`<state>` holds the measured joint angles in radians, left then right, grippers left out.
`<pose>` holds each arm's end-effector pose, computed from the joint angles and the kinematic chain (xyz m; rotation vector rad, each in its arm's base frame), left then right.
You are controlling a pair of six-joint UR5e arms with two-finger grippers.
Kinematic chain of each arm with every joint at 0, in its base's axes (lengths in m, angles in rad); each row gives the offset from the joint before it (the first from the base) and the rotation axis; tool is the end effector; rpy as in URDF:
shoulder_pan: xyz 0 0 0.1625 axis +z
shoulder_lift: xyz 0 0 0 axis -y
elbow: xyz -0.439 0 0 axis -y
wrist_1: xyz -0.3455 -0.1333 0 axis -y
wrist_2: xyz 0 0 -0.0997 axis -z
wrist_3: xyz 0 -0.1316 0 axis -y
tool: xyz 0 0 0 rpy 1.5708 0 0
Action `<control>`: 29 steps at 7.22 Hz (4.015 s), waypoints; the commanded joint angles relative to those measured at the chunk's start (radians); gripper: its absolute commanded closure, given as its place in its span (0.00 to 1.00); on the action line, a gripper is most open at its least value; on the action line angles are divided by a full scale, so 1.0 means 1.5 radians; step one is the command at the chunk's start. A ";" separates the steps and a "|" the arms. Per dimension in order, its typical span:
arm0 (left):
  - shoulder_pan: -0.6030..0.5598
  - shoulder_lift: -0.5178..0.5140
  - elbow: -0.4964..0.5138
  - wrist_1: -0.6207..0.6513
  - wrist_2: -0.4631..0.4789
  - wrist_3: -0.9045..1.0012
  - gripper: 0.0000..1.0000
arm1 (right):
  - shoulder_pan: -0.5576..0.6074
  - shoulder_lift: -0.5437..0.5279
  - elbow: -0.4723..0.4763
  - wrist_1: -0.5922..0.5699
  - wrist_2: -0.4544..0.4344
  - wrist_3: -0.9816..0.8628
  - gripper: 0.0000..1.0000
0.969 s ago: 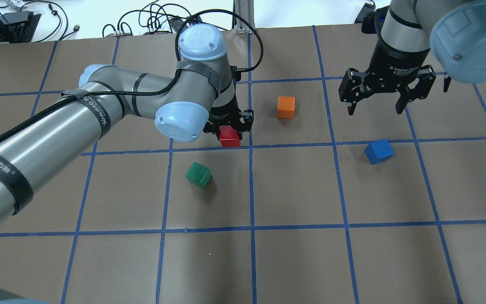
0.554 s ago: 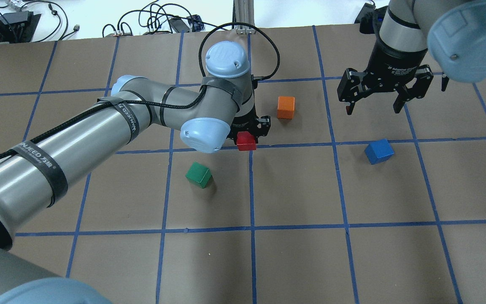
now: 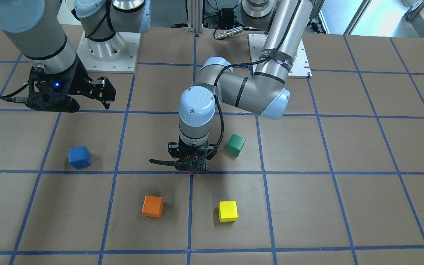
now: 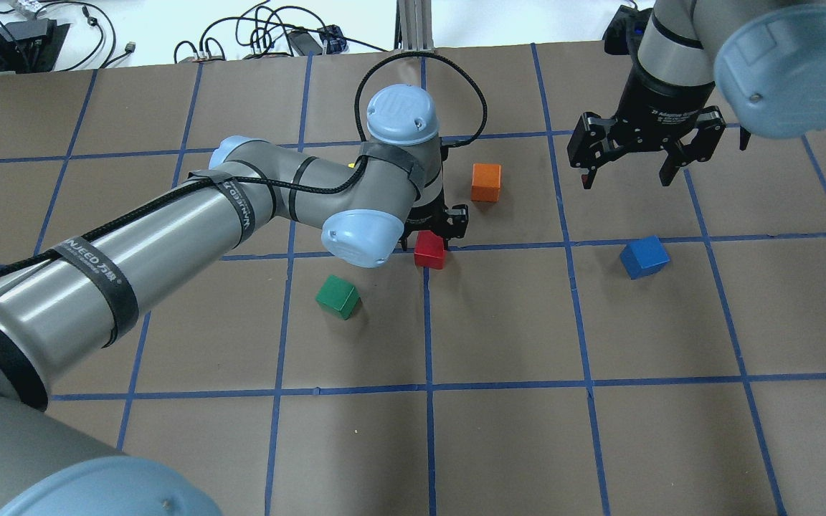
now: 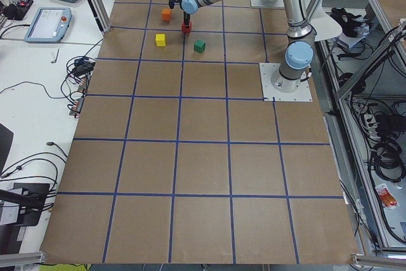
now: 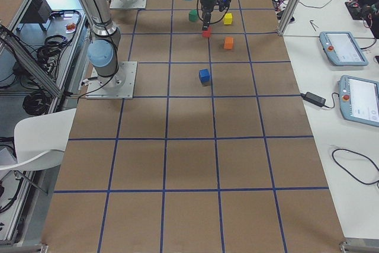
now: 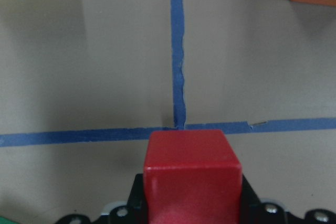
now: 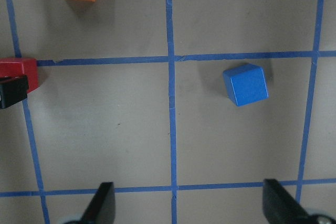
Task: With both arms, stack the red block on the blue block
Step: 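Carry the red cube with the left gripper toward the table center, then release the red cube and raise the left gripper while the right gripper approaches, then lower the right gripper onto the red cube and close on it, then carry the red cube with the right gripper above the blue cube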
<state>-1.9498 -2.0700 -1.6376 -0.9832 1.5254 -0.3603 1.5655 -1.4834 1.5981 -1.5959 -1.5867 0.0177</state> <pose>-0.3530 -0.5099 0.2334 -0.0297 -3.0913 0.0058 0.1287 -0.4698 0.4203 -0.0348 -3.1218 -0.1398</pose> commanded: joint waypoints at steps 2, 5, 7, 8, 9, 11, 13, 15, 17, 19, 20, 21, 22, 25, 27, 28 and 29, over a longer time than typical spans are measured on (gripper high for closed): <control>0.072 0.055 0.088 -0.119 0.006 0.041 0.00 | 0.006 0.035 -0.004 -0.004 0.002 -0.002 0.00; 0.191 0.158 0.170 -0.379 0.016 0.315 0.00 | 0.058 0.093 -0.002 -0.115 0.066 0.016 0.00; 0.193 0.246 0.096 -0.378 0.019 0.339 0.00 | 0.138 0.155 -0.004 -0.218 0.068 0.125 0.00; 0.209 0.288 0.057 -0.371 0.031 0.367 0.00 | 0.156 0.180 -0.004 -0.226 0.067 0.146 0.00; 0.214 0.328 0.048 -0.370 0.038 0.377 0.00 | 0.172 0.208 -0.003 -0.251 0.068 0.163 0.00; 0.225 0.382 0.043 -0.390 0.051 0.372 0.00 | 0.206 0.261 -0.005 -0.338 0.089 0.177 0.00; 0.243 0.372 0.039 -0.386 0.048 0.368 0.00 | 0.207 0.279 -0.001 -0.327 0.091 0.184 0.00; 0.243 0.376 0.023 -0.369 0.049 0.370 0.00 | 0.207 0.295 -0.001 -0.327 0.116 0.192 0.00; 0.245 0.366 0.033 -0.366 0.050 0.368 0.00 | 0.207 0.310 -0.001 -0.328 0.119 0.223 0.00; 0.249 0.360 0.043 -0.364 0.050 0.372 0.00 | 0.207 0.313 0.005 -0.328 0.120 0.225 0.42; 0.249 0.369 0.042 -0.364 0.050 0.370 0.00 | 0.207 0.313 0.024 -0.335 0.134 0.260 0.88; 0.249 0.375 0.031 -0.364 0.051 0.370 0.00 | 0.206 0.309 0.030 -0.337 0.135 0.261 1.00; 0.249 0.374 0.029 -0.364 0.049 0.370 0.00 | 0.205 0.306 0.027 -0.335 0.134 0.264 1.00; 0.249 0.376 0.028 -0.370 0.051 0.373 0.00 | 0.181 0.248 -0.004 -0.275 0.123 0.256 1.00; 0.249 0.378 0.028 -0.374 0.052 0.370 0.00 | 0.112 0.203 -0.067 -0.090 0.121 0.160 1.00; 0.249 0.377 0.028 -0.372 0.051 0.370 0.00 | 0.072 0.170 -0.067 -0.046 0.102 0.102 1.00; 0.249 0.378 0.028 -0.372 0.051 0.370 0.00 | 0.038 0.158 -0.058 -0.033 0.043 0.051 1.00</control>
<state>-1.5769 -1.5043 -1.5954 -1.5422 1.6020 0.1951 1.6911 -1.2091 1.5079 -1.7062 -1.4438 0.1984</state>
